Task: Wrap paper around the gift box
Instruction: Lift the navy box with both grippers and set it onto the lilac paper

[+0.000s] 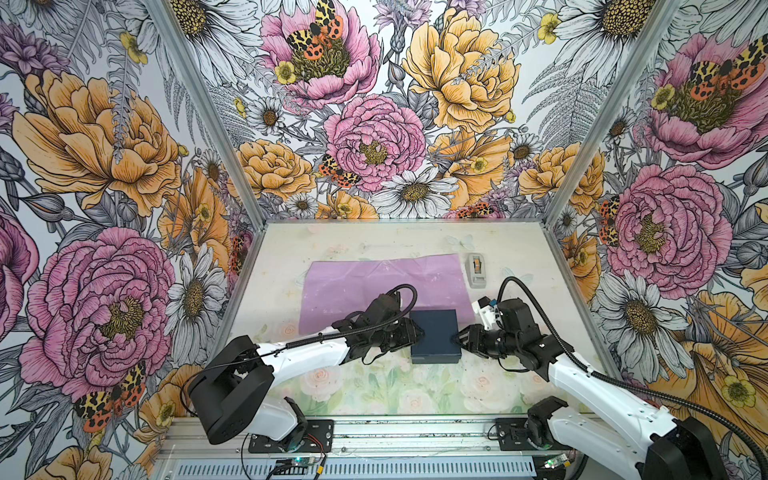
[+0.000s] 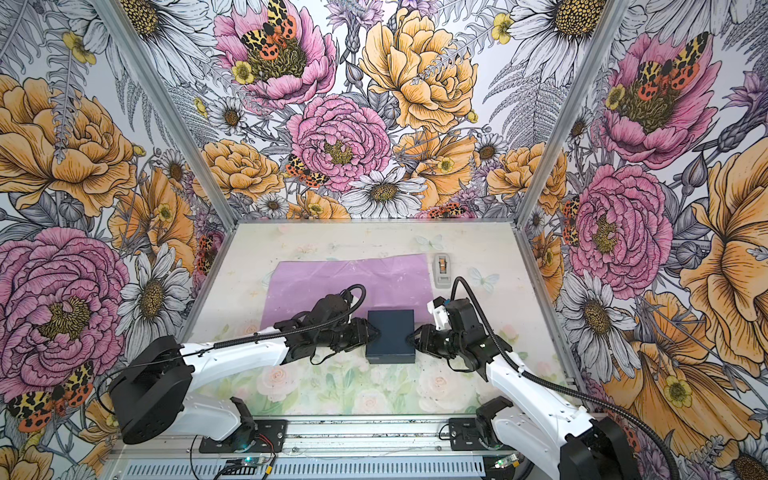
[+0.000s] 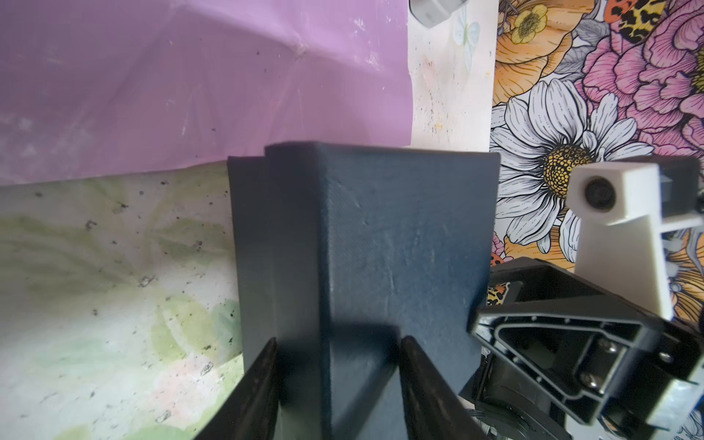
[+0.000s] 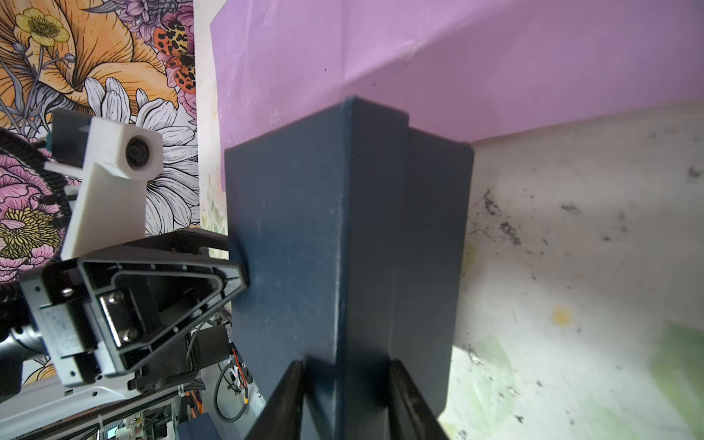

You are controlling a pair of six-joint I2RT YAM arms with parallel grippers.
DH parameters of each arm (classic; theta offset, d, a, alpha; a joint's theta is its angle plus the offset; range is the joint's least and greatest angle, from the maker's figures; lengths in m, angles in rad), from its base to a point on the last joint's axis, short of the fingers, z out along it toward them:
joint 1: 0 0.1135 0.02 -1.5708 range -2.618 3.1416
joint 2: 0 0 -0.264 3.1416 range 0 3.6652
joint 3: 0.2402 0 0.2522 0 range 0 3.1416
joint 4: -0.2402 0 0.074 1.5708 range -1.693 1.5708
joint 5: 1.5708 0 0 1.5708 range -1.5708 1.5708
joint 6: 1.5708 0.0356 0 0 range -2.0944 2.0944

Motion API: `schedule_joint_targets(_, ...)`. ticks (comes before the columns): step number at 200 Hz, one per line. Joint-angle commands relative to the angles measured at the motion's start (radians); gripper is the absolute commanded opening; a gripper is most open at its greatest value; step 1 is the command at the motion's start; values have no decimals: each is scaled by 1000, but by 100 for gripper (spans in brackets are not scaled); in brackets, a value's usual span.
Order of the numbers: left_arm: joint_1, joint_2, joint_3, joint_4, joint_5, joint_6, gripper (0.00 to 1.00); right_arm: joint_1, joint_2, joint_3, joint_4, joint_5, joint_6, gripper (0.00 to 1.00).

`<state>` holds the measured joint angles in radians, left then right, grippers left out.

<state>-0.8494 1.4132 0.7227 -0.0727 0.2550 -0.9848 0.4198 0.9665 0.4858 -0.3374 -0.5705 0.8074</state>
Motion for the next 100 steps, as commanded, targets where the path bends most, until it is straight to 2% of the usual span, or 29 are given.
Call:
schedule_joint_targets(1, 10, -33, 55, 98, 92, 27, 50, 23, 34, 55, 103, -16, 7, 37)
schedule_joint_targets(100, 182, -2, 114, 28, 201, 103, 50, 40, 299, 212, 212, -4, 0, 36)
